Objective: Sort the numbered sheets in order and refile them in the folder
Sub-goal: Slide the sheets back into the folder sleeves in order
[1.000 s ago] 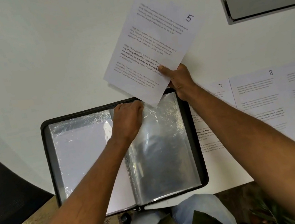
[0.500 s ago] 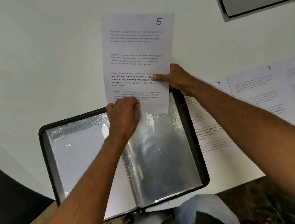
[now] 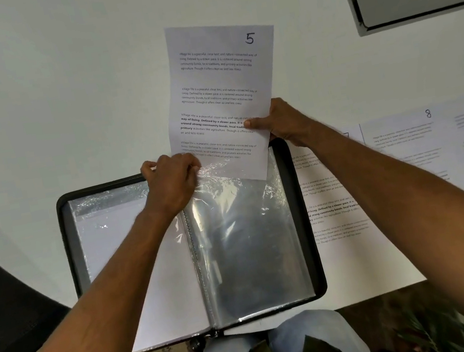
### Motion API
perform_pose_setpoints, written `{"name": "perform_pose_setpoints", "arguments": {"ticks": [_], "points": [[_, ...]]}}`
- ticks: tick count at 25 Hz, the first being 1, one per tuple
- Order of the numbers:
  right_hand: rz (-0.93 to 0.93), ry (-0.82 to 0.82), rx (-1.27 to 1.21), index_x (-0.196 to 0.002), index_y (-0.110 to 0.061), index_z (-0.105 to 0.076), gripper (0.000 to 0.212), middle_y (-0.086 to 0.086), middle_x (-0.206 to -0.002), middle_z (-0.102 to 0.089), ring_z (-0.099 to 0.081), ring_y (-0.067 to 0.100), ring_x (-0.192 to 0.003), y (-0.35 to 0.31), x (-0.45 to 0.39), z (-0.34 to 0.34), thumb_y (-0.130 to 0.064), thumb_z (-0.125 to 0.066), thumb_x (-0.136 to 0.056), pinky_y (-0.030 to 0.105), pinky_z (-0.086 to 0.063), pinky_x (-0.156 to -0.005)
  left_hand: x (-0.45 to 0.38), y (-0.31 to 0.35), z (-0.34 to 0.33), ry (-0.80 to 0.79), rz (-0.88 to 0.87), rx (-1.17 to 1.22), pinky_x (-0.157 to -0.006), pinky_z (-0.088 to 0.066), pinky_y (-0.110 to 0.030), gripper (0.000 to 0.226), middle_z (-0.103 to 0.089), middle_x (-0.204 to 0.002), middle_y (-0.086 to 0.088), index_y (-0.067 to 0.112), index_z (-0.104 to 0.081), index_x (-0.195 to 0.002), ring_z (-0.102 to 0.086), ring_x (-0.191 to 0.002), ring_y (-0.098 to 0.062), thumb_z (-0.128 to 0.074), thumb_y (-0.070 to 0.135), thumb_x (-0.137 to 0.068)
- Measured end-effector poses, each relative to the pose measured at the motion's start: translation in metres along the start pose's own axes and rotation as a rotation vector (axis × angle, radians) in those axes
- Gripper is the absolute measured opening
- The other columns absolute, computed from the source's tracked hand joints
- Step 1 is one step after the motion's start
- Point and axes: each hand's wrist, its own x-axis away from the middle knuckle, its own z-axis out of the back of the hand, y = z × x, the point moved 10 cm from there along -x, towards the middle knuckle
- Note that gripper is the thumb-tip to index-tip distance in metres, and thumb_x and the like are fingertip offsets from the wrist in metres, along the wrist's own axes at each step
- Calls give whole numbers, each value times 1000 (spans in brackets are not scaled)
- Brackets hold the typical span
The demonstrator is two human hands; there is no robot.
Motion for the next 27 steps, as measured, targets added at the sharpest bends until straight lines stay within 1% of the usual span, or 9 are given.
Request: {"name": "perform_pose_setpoints", "arguments": {"ticks": [4,8,10,12,14,17,20,24,27], "points": [[-8,-4,30,-135,-7,-61,45,9,-124,-71,-72,16,-104,-1,-1,-1,-10,-74,-92,31,-60,-89,1,-19,8,-11,34,-65,-101,-20,-48,21,-67,-102,9,31,-66,-96,-53,-110,-24,-48,20,-100],[-9,-15,65,-136,-6,-61,45,9,-126,-70,-72,8,-99,-3,-3,-3,-9,-73,-93,23,-59,-82,-2,-33,12,40,123,-20,-95,-21,-44,18,-65,-97,7,27,-61,-100,-55,-104,-24,-45,19,-101],[-14,-29,92,-138,-6,-60,47,8,-129,-69,-71,9,-104,-2,-3,-4,-10,-74,-93,23,-59,-87,-5,-50,9,67,241,158,-94,-26,-40,14,-64,-100,6,25,-59,-110,-59,-101,-21,-47,23,-103],[-26,-38,111,-139,-7,-60,49,8,-131,-68,-70,14,-111,-1,-4,-4,-12,-75,-92,26,-59,-92,-8,-63,-1,46,352,439,-100,-44,-45,17,-65,-104,3,23,-61,-117,-63,-99,-22,-54,27,-102],[-33,-48,130,-138,-9,-61,49,6,-130,-69,-70,13,-109,-1,-5,-5,-12,-75,-92,28,-59,-93,-10,-66,-6,18,402,586,-97,-52,-48,15,-68,-105,2,22,-66,-113,-66,-99,-22,-59,26,-101],[-56,-93,131,-138,-10,-60,49,1,-125,-70,-72,6,-103,0,-5,-10,-10,-75,-91,24,-59,-88,-10,-71,-7,40,474,688,-95,-55,-43,12,-70,-103,1,17,-69,-108,-67,-97,-20,-62,22,-100],[-94,-161,181,-137,-12,-60,50,-7,-118,-70,-72,2,-98,3,-4,-18,-12,-76,-90,22,-59,-87,-9,-80,-8,86,553,806,-87,-55,-33,18,-66,-101,0,15,-65,-115,-63,-93,-16,-66,21,-98],[-134,-229,281,-136,-18,-60,54,-8,-121,-70,-68,9,-109,13,-2,-25,-17,-81,-87,26,-55,-96,-10,-78,-13,64,613,907,-56,-49,-19,20,-69,-104,0,12,-65,-118,-64,-81,-8,-64,20,-101],[-149,-288,357,-140,-15,-58,61,-1,-129,-68,-65,15,-115,19,-1,-31,-15,-82,-85,29,-51,-102,-11,-80,-15,53,642,920,-56,-46,-24,16,-70,-103,-2,15,-67,-114,-62,-78,-11,-63,22,-101]]}}
